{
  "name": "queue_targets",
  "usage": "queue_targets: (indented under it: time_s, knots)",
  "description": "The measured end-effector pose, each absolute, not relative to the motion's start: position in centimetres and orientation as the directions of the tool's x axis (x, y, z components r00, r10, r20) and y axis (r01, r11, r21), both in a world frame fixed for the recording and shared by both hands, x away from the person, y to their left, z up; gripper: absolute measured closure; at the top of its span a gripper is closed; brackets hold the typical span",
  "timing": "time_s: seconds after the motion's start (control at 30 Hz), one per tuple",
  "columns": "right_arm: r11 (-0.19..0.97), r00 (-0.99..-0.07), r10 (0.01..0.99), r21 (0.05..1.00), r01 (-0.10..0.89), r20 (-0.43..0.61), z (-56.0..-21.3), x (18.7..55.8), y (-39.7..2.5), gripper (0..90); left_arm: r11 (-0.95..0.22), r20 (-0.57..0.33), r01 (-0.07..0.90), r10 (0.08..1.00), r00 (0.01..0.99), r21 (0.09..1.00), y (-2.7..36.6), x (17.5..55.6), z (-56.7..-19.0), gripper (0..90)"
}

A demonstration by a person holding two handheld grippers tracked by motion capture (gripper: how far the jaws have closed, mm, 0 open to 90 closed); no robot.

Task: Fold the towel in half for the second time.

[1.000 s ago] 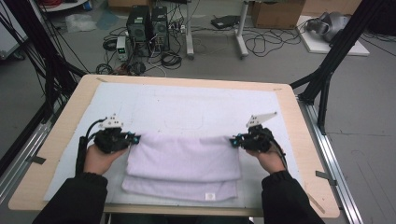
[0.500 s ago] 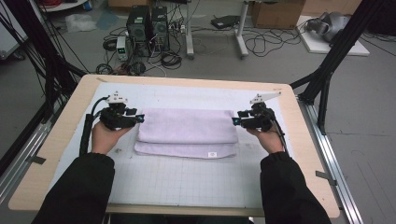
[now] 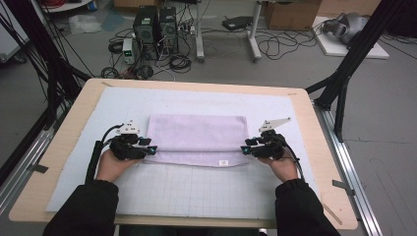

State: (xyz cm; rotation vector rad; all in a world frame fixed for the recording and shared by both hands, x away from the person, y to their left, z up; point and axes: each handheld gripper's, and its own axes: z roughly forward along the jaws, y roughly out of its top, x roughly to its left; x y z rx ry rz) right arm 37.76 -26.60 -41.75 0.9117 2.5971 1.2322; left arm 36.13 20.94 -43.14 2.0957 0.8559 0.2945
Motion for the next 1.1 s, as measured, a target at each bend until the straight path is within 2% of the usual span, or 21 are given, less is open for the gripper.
queue_targets:
  time_s: [0.13, 0.27, 0.33, 0.43, 0.57, 0.77, 0.9, 0.93, 0.97, 1.0, 1.1]
  knots:
    - [0.526, -0.815, 0.572, 0.722, 0.450, 0.092, -42.1, 37.9, -26.2, 57.6, -0.440, -0.074, 0.479, 0.673, 0.736, 0.759, 20.7, 36.3, -43.6, 57.4]
    - [0.543, -0.811, 0.578, 0.698, 0.467, 0.093, -43.0, 38.4, -26.0, 58.8, -0.459, -0.043, 0.473, 0.682, 0.730, 0.752, 20.5, 36.3, -43.8, 65.2]
    - [0.555, -0.815, 0.572, 0.690, 0.465, 0.089, -43.4, 38.5, -25.7, 64.0, -0.459, -0.038, 0.466, 0.680, 0.732, 0.756, 20.6, 36.4, -43.8, 75.5]
    - [0.556, -0.819, 0.567, 0.692, 0.461, 0.090, -43.5, 38.6, -25.5, 84.5, -0.448, -0.047, 0.469, 0.683, 0.729, 0.762, 20.8, 36.4, -43.7, 84.8]
    - [0.557, -0.826, 0.554, 0.692, 0.458, 0.101, -42.8, 38.5, -25.3, 87.1, -0.435, -0.046, 0.463, 0.689, 0.724, 0.772, 21.1, 36.2, -43.2, 86.4]
    - [0.519, -0.843, 0.530, 0.751, 0.407, 0.091, -40.3, 36.8, -25.7, 87.2, -0.404, -0.029, 0.427, 0.698, 0.716, 0.809, 22.2, 35.0, -41.3, 86.4]
    - [0.545, -0.865, 0.490, 0.737, 0.399, 0.106, -39.4, 34.8, -25.5, 86.7, -0.422, -0.021, 0.406, 0.672, 0.741, 0.811, 22.7, 33.3, -41.1, 85.9]
    - [0.547, -0.873, 0.472, 0.734, 0.403, 0.127, -39.6, 34.5, -25.4, 82.9, -0.427, -0.023, 0.409, 0.669, 0.743, 0.807, 22.8, 32.9, -41.4, 82.4]
    - [0.542, -0.873, 0.469, 0.737, 0.405, 0.135, -39.8, 34.2, -25.3, 75.4, -0.422, -0.035, 0.423, 0.674, 0.738, 0.802, 22.9, 32.7, -41.8, 70.4]
    - [0.534, -0.873, 0.466, 0.740, 0.409, 0.145, -40.0, 34.0, -25.4, 75.4, -0.419, -0.053, 0.435, 0.669, 0.741, 0.797, 23.0, 32.6, -42.2, 63.7]
    - [0.497, -0.857, 0.480, 0.747, 0.442, 0.188, -40.9, 34.2, -25.6, 72.6, -0.415, -0.065, 0.451, 0.674, 0.736, 0.790, 22.9, 32.5, -43.0, 60.8]
